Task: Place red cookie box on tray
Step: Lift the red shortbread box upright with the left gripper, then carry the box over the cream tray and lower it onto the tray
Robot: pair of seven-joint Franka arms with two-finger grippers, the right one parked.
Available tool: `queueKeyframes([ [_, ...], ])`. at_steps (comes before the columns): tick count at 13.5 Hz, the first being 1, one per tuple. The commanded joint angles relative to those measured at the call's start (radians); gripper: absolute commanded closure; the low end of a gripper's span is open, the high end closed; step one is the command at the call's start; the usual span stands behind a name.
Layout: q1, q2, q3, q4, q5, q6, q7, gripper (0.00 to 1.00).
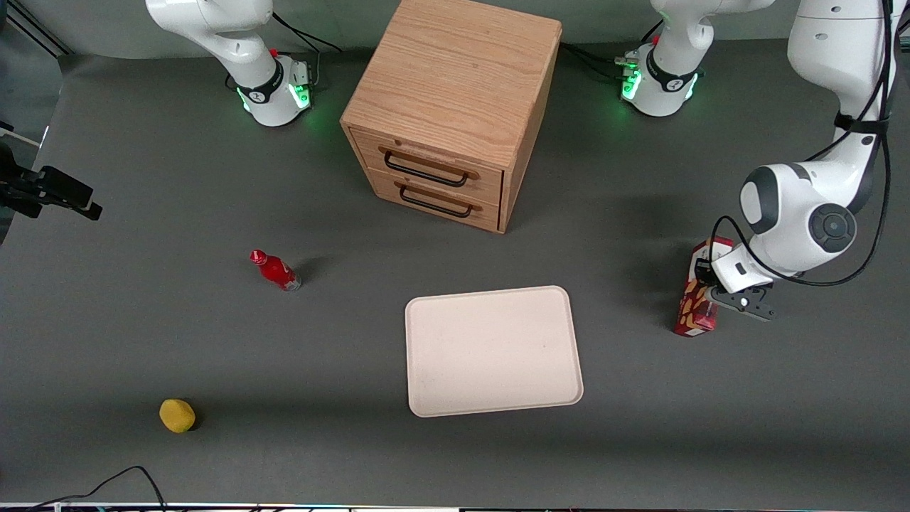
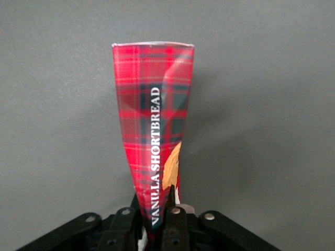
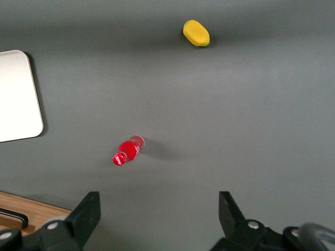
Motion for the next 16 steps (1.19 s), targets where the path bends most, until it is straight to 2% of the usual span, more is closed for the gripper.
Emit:
queueKeyframes([
  [1,0.000,-0.026,0.011,0.200,-0.026,-0.264,0.018,1.00],
  [3,0.000,-0.023,0.014,0.376,-0.093,-0.465,-0.024,1.00],
  [6,-0.013,-0.029,0.002,0.617,-0.092,-0.711,-0.263,1.00],
  [8,-0.018,-0.026,-0.066,0.737,-0.090,-0.818,-0.439,1.00],
  [10,-0.024,-0.014,-0.169,0.750,-0.084,-0.801,-0.649,1.00],
  [11,-0.035,0.006,-0.217,0.748,-0.058,-0.747,-0.734,1.00],
  [14,-0.061,0.149,-0.356,0.736,0.078,-0.520,-0.943,1.00],
  [16,-0.094,0.256,-0.372,0.721,0.169,-0.372,-1.009,1.00],
])
